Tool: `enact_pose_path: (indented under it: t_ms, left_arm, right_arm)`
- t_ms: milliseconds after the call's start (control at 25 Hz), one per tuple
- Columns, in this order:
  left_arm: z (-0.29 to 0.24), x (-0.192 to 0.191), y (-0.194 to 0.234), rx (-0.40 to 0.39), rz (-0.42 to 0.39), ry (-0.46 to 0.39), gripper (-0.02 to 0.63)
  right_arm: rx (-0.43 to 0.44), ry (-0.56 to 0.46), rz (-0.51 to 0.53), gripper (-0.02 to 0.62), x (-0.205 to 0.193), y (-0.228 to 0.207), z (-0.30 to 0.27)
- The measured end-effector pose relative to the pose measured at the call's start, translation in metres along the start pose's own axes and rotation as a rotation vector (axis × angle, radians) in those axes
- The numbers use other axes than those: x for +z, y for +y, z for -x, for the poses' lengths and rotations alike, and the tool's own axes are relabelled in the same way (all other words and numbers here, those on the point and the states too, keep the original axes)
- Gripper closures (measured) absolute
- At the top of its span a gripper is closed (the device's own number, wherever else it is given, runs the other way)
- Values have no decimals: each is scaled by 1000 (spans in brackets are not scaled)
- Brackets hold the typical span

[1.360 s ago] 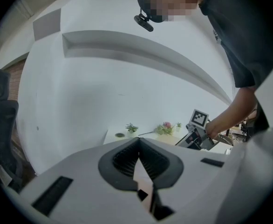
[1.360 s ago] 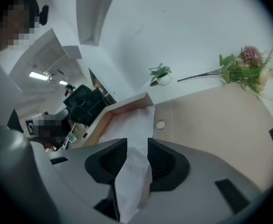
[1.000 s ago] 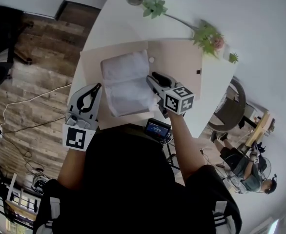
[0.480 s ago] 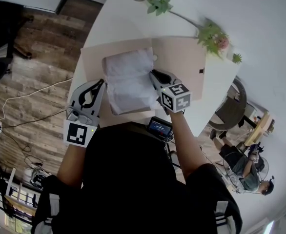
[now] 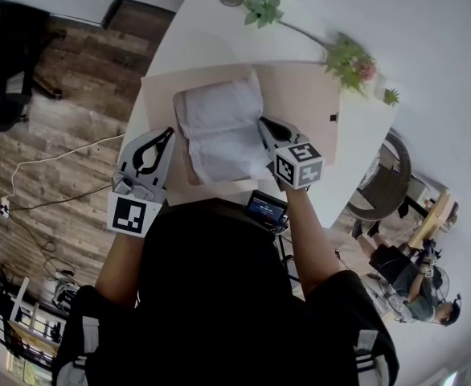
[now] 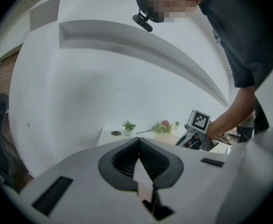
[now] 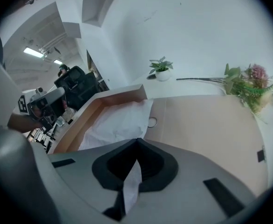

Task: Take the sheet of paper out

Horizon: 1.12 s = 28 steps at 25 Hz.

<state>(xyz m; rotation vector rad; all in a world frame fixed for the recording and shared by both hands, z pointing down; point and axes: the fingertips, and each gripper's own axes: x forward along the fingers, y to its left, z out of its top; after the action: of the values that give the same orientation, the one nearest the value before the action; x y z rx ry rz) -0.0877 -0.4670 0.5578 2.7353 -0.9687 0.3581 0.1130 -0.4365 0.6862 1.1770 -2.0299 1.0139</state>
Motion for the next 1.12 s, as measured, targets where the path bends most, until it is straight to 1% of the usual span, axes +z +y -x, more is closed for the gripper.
enact_pose_path:
  t_ms: [120, 200, 280, 520, 760, 920, 1120]
  left_arm:
    - [2, 5, -5, 1, -5, -7, 603]
    - [2, 9, -6, 6, -3, -13, 603]
    - [2, 19, -5, 17, -4, -38, 603]
    - [7, 58, -17, 12, -59, -115, 603]
    - [20, 93, -42, -4, -116, -168, 603]
    - [37, 123, -42, 49, -162, -237, 603]
    - [63, 149, -55, 111, -203, -293, 603]
  right_arm:
    - [-22, -51, -1, 583, 5, -7, 22]
    - [-45, -101, 16, 584, 11, -12, 40]
    - [-74, -158, 38, 584, 19, -16, 61]
    - [-164, -343, 76, 584, 46, -27, 129]
    - [-228, -543, 106, 584, 75, -21, 202]
    - [-244, -672, 135, 584, 90, -12, 247]
    - [-245, -835, 172, 584, 101, 9, 299]
